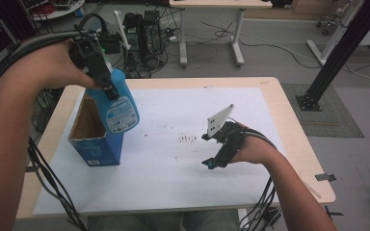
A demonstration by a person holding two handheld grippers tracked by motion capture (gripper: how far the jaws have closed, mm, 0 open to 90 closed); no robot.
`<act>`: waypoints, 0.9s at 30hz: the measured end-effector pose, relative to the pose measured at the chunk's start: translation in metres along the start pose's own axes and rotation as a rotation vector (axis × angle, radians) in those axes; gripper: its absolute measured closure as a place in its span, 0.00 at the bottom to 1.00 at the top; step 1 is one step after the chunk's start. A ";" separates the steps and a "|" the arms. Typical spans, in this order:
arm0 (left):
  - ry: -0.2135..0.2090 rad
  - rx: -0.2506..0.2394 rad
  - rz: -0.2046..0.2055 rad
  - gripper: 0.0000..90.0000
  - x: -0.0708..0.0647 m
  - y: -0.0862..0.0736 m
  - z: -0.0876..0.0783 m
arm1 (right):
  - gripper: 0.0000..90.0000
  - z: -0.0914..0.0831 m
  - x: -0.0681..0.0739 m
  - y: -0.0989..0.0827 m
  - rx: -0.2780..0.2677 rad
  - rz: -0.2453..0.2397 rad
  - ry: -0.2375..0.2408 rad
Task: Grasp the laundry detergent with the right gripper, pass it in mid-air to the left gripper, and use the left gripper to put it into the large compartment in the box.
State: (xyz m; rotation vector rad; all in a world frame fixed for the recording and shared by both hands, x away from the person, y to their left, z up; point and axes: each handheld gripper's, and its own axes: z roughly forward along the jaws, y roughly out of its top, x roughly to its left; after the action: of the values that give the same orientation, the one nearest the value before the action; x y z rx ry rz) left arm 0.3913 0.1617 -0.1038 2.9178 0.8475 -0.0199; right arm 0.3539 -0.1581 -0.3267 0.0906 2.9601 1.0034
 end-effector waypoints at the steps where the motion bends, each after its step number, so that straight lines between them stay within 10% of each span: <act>1: -0.008 0.000 -0.026 0.42 0.002 -0.003 -0.002 | 0.14 0.000 0.000 0.000 0.000 0.000 0.000; 12: 0.002 0.005 -0.287 0.42 0.036 -0.030 -0.010 | 0.14 0.005 -0.004 0.001 0.032 0.000 0.013; 27: 0.027 0.019 -0.474 0.42 0.068 -0.050 -0.003 | 0.14 0.005 -0.005 0.000 0.040 0.004 0.016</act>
State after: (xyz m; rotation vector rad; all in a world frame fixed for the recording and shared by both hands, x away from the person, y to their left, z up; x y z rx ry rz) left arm 0.4220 0.2401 -0.1088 2.6639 1.5254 -0.0258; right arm 0.3592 -0.1553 -0.3311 0.0892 2.9964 0.9498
